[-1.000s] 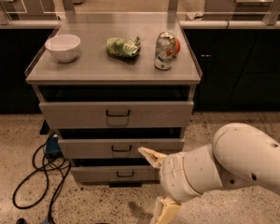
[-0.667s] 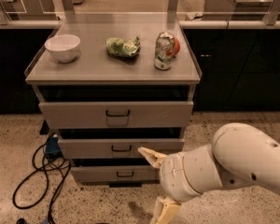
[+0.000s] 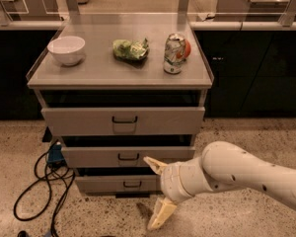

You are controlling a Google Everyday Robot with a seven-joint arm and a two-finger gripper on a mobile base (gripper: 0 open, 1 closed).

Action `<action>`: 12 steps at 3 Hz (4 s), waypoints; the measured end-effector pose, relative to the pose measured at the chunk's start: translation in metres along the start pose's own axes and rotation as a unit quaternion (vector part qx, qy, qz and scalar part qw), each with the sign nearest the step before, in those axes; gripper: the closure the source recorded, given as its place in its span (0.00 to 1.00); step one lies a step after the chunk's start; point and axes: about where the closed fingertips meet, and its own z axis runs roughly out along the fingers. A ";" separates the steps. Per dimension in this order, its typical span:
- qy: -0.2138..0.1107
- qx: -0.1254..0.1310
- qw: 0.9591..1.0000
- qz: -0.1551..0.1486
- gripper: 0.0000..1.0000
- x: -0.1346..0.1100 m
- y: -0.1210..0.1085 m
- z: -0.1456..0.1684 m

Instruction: Open middle drawer

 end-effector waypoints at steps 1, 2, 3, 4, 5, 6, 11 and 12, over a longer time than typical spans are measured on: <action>0.065 0.033 0.997 0.008 0.00 0.056 -0.033 0.030; 0.158 0.080 0.984 -0.019 0.00 0.095 -0.049 0.017; 0.188 0.097 0.977 -0.035 0.00 0.109 -0.049 0.009; 0.188 0.096 0.977 -0.034 0.00 0.109 -0.048 0.010; 0.183 0.088 0.979 -0.016 0.00 0.132 -0.058 0.022; 0.160 0.081 0.984 0.023 0.00 0.176 -0.079 0.042; 0.079 0.157 0.981 0.077 0.00 0.250 -0.212 0.144; 0.078 0.159 0.981 0.077 0.00 0.249 -0.215 0.143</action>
Offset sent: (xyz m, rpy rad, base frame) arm 0.1962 -0.0505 -0.0891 -0.5174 -0.0150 -0.6913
